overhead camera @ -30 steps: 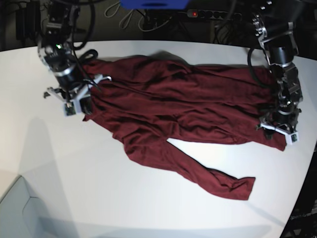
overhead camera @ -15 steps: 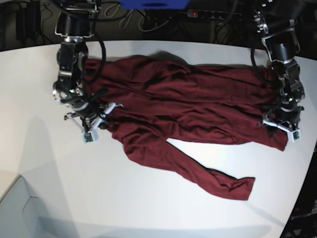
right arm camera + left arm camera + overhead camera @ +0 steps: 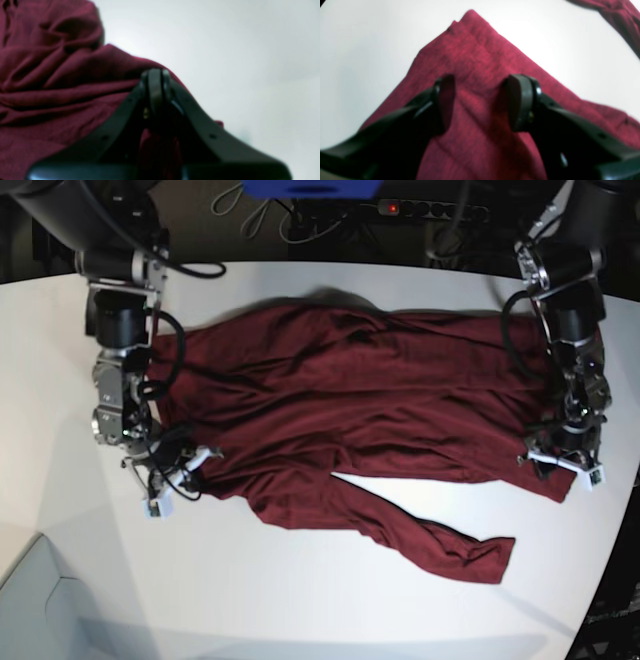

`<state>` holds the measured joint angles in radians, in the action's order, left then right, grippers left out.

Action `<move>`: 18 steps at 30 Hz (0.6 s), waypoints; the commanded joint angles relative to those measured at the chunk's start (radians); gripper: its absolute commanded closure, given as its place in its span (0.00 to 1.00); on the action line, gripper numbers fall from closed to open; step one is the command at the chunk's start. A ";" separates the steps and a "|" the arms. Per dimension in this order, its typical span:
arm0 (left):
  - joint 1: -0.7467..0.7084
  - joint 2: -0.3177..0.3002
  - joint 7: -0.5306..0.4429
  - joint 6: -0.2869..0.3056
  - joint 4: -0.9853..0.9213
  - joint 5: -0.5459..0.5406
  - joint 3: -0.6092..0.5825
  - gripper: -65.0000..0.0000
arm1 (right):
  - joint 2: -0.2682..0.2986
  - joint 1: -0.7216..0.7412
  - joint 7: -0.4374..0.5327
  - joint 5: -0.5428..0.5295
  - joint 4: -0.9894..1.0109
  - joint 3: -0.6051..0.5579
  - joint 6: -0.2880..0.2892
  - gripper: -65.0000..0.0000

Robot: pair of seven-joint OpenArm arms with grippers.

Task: Layout the t-shirt on the table in an organized manner, then fold the t-shirt properly
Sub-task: 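Lower the right gripper onto the shirt body and grasp fabric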

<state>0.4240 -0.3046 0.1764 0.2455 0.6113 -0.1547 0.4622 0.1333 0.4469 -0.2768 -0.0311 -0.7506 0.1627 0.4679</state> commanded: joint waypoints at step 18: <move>0.249 -0.005 -0.289 0.001 -0.106 -0.004 0.004 0.50 | 0.122 0.195 0.195 0.036 0.173 0.010 -0.262 1.00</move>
<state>0.6441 -0.2966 -0.0929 0.2394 0.4847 -0.1532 0.4644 0.2520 0.6136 -0.1036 0.0154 -0.5602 0.1711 0.2081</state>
